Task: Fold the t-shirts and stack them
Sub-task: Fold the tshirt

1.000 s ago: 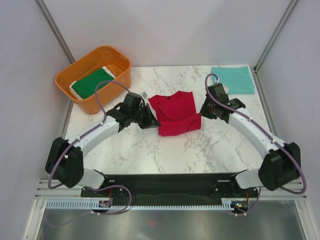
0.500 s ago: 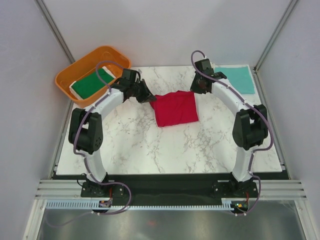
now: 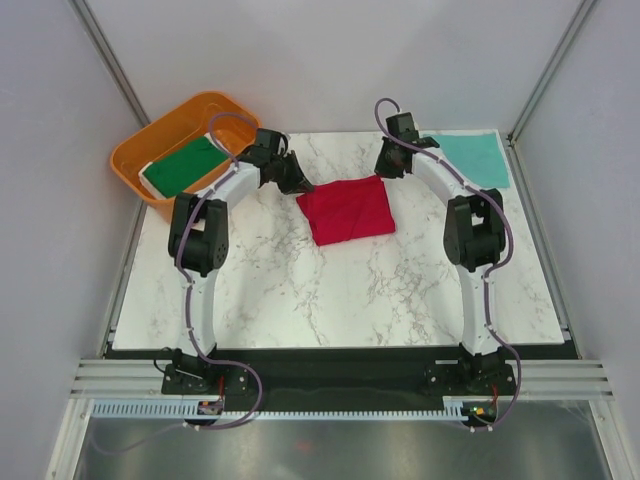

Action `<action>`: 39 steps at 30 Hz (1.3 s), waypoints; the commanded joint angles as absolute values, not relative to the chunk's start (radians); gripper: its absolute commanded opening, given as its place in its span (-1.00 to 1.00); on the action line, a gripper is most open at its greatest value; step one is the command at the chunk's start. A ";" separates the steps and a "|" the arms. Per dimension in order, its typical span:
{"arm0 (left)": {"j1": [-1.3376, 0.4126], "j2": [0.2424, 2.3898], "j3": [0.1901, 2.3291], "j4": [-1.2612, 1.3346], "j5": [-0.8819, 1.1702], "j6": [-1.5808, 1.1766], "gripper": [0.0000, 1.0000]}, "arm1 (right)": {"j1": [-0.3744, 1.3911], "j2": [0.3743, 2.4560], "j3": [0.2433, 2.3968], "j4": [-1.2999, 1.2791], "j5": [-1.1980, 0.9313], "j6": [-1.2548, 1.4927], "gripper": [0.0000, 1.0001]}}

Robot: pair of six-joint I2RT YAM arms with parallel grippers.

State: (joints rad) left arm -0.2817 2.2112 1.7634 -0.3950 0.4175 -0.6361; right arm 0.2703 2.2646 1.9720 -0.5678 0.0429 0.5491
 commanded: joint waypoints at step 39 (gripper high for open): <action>-0.383 2.005 1.468 -0.414 0.420 -0.485 0.07 | 0.176 2.088 1.603 -0.646 -0.336 0.109 0.10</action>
State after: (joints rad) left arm -0.3855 1.9797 1.4147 -0.4374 0.3962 -0.5144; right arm 0.1875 2.0666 1.6192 -0.6365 -0.2821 0.1642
